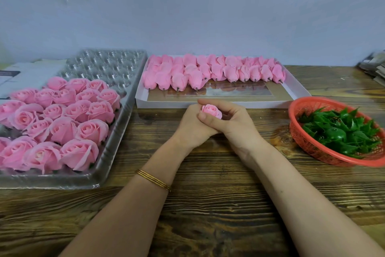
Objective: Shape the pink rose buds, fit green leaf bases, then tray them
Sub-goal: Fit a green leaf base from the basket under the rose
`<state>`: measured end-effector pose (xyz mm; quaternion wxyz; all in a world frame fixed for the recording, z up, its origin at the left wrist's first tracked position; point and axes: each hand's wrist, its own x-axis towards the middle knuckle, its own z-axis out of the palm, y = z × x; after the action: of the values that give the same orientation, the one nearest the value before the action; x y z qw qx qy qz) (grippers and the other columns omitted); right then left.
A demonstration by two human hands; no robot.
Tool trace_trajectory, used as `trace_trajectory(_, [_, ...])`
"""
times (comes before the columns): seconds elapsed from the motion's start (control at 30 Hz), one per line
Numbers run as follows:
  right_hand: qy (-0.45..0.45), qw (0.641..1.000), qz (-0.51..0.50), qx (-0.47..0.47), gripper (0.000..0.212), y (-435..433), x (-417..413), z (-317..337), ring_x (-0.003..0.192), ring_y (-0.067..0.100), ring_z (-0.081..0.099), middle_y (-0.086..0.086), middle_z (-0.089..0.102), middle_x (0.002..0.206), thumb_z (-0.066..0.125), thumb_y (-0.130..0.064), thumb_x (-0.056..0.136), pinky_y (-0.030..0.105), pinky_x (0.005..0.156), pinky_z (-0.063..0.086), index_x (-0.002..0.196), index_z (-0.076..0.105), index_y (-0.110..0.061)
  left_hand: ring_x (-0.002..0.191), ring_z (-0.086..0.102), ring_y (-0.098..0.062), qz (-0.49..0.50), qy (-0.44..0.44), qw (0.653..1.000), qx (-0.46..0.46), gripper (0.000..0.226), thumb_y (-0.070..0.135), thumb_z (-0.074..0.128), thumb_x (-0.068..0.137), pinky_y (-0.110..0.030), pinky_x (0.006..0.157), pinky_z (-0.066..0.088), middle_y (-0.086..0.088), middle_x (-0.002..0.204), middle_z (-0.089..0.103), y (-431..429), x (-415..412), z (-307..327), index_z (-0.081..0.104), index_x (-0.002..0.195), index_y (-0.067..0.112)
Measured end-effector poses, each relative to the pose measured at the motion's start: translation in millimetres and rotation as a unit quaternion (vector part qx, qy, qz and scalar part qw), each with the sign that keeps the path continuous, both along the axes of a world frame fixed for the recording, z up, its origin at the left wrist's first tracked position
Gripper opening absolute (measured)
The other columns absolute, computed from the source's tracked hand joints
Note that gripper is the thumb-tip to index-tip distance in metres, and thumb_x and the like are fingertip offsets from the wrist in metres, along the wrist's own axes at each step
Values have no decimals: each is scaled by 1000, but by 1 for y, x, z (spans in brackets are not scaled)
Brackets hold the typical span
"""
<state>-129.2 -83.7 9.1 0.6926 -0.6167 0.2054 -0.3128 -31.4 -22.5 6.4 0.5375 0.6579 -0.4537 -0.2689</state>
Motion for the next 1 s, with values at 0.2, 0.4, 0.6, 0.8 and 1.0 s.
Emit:
trace_trajectory(0.2, [-12, 998, 42, 50, 41, -5, -1, 1, 93, 11, 67, 2, 74, 95, 80, -10, 59, 24, 87, 53, 99, 74, -18, 60, 59, 10, -14, -10, 1000, -21, 30, -5, 76, 74, -7, 56, 43, 14, 63, 66, 0, -1, -1, 66, 68, 22])
trace_trajectory(0.4, [-27, 988, 92, 121, 42, -13, -5, 3, 94, 16, 67, 7, 73, 96, 73, 1, 63, 27, 88, 53, 103, 73, -11, 62, 59, 6, -5, 18, 999, -36, 36, -7, 79, 70, -11, 60, 47, 16, 61, 66, -1, -1, -1, 67, 67, 26])
trace_trajectory(0.6, [-58, 973, 92, 203, 33, -18, -8, 10, 88, 21, 66, 14, 69, 95, 62, -3, 71, 29, 83, 54, 104, 67, -3, 75, 64, -8, -18, 83, 995, -60, 32, -11, 78, 69, -23, 72, 52, 5, 79, 72, -1, -2, 0, 71, 80, 18])
trace_trajectory(0.8, [-61, 977, 85, 185, 31, -14, -6, 6, 87, 21, 69, 14, 73, 92, 68, 2, 68, 28, 84, 57, 97, 72, -5, 63, 58, -3, -37, 97, 993, -63, 42, -11, 77, 66, -20, 63, 47, 14, 63, 65, -1, 0, -3, 70, 59, 30])
trace_trajectory(1.0, [-67, 976, 90, 187, 35, -16, -5, 4, 92, 24, 69, 16, 73, 97, 66, 7, 66, 30, 88, 56, 99, 72, -4, 64, 58, 0, -46, 106, 991, -66, 38, -3, 81, 62, -20, 63, 47, 16, 60, 64, -2, 2, -3, 69, 56, 33])
